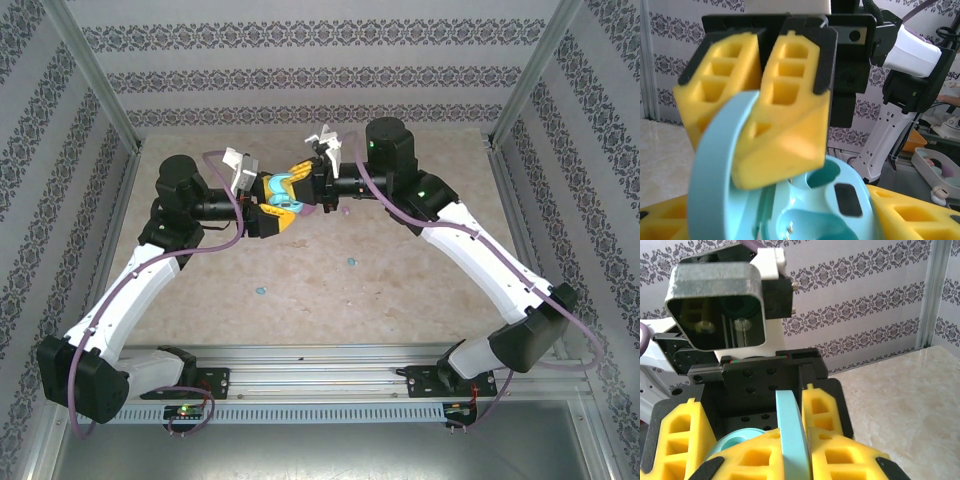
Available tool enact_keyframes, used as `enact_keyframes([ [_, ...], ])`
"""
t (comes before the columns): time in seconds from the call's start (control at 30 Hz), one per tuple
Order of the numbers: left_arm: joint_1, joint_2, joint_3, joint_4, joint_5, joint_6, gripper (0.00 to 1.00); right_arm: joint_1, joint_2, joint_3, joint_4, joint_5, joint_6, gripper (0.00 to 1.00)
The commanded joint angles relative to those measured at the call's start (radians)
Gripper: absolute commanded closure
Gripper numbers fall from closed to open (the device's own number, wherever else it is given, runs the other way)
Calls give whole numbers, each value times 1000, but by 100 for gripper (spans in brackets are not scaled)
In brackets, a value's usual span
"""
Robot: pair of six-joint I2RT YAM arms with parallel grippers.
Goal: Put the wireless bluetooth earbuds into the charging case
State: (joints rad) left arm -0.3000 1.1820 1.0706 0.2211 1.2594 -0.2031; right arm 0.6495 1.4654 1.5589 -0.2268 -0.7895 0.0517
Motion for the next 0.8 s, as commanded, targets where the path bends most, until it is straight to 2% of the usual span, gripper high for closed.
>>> enact_keyframes([
  [0.0, 2, -14, -9, 108, 13, -52, 36, 15, -41, -26, 34, 28, -58, 87],
  [0.1, 3, -10, -10, 139, 23, -86, 35, 17, -62, -54, 56, 61, -76, 87],
  [0.2, 5, -10, -12, 134, 29, -86, 38, 18, -81, -82, 93, 83, -75, 86],
  [0.47, 6, -4, -25, 119, 36, -73, 34, 16, -84, -82, 105, 80, -59, 86],
  [0.77, 7, -1, -16, 94, 44, -55, 47, 16, -70, -65, 93, 73, -44, 86],
])
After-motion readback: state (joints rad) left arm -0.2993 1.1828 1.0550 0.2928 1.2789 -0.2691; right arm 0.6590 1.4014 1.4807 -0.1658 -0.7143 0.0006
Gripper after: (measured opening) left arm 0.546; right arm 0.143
